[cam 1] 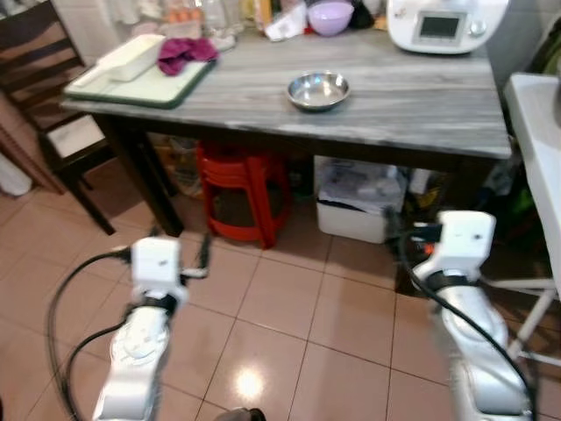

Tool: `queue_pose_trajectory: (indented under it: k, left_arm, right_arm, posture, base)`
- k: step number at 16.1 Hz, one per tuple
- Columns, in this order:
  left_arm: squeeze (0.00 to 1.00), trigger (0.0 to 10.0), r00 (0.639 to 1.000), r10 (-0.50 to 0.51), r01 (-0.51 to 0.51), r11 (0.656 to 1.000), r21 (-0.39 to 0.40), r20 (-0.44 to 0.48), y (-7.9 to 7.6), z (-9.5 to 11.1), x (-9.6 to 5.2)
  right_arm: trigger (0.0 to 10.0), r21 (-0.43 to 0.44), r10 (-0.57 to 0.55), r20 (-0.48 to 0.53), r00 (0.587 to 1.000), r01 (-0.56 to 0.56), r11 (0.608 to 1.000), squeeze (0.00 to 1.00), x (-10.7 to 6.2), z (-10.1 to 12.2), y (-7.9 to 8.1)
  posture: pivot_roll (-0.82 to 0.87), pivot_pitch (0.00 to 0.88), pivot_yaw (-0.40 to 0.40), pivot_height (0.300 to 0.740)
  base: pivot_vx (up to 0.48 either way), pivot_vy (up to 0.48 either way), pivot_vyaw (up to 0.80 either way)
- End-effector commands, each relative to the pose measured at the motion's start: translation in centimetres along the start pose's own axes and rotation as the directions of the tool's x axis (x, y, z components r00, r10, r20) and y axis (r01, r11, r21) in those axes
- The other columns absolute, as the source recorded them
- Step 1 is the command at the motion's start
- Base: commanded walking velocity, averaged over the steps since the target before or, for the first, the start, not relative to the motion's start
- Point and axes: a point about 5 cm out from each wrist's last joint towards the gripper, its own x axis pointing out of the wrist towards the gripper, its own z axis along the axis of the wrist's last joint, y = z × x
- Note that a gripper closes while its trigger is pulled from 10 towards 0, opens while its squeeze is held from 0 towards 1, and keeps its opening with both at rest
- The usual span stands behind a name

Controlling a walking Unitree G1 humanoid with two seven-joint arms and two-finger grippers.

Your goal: Setting the table

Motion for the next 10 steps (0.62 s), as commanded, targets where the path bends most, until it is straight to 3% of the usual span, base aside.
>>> queue_pose_trajectory:
  k: [1,3,4,5,10]
  left_arm:
    - [0.0,10.0,1.0,-0.001,0.001,1.0,0.013,0.006,0.46,0.24,0.26]
    - [0.0,10.0,1.0,-0.012,0.012,1.0,0.009,0.007,0.41,0.28,0.37]
    - [0.0,10.0,1.0,-0.025,0.025,1.0,0.007,0.005,0.29,0.3,0.34]
    - [0.0,10.0,0.999,-0.036,0.036,0.999,0.005,0.007,0.21,0.34,0.33]
    - [0.0,10.0,0.999,-0.051,0.051,0.999,0.007,0.005,0.3,0.42,0.37]
  right_arm:
    - [10.0,0.002,0.009,0.001,1.0,-0.009,1.0,0.0,0.06,-0.17,0.56]
    - [10.0,0.008,-0.018,-0.007,1.0,0.018,1.0,0.0,-0.07,-0.33,0.34]
    - [10.0,0.069,-0.008,-0.027,1.0,0.01,0.998,0.0,-0.27,-0.43,0.5]
    - [10.0,0.043,-0.011,-0.016,1.0,0.012,0.999,0.0,-0.4,-0.29,0.53]
    - [10.0,0.092,-0.028,-0.04,0.999,0.032,0.995,0.0,-0.76,-0.69,0.64]
  posture:
    - [-0.15,0.15,0.079,0.74]
    - [-0.15,0.154,0.087,0.74]
    - [-0.15,0.159,0.092,0.74]
    - [-0.16,0.162,0.095,0.74]
    - [-0.15,0.17,0.11,0.74]
  base:
    - [0.0,0.0,0.0]
    - [0.0,0.0,0.0]
    - [0.0,0.0,0.0]
    - [0.0,0.0,0.0]
    - [0.0,0.0,0.0]
